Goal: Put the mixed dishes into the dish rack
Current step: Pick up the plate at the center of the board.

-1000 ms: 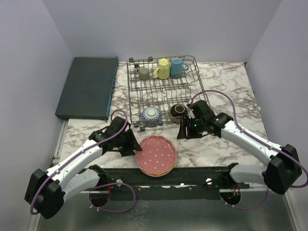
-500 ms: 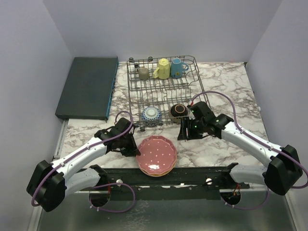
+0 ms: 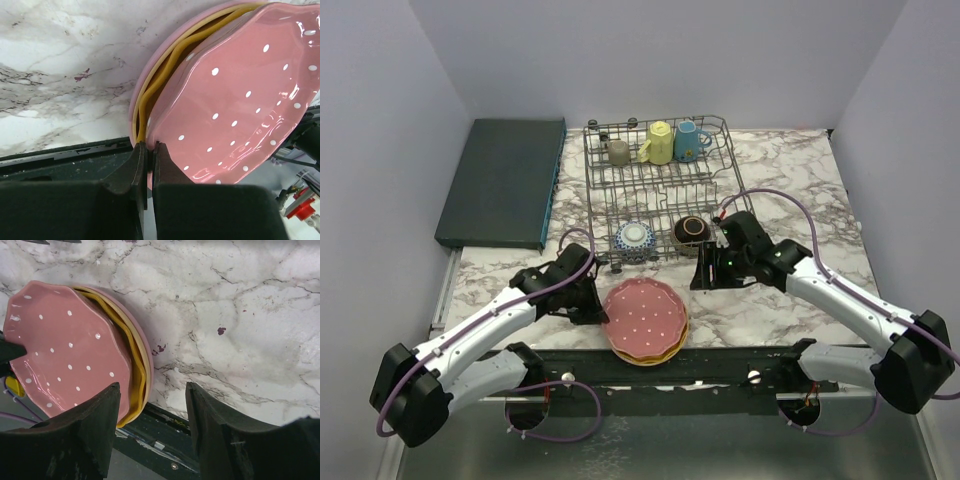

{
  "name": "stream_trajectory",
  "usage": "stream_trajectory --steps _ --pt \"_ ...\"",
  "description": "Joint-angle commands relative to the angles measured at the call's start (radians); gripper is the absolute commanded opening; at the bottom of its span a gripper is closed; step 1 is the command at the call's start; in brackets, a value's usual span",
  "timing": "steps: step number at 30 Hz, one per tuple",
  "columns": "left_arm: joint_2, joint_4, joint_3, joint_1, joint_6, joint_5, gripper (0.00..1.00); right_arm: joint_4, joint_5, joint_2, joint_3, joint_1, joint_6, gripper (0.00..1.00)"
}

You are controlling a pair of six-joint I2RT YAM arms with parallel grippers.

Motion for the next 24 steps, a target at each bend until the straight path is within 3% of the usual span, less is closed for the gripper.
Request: stream_trajectory --steps 1,24 --pt "-0.044 0.034 0.068 0.010 -0.030 -0.048 0.00 -0.007 0.019 -0.029 -0.025 0.005 0.017 0.61" --pt "-0.142 0.033 0.084 0.010 -0.028 -0.005 0.00 0.143 -0.133 -0.097 -0.112 0.005 0.133 0.64"
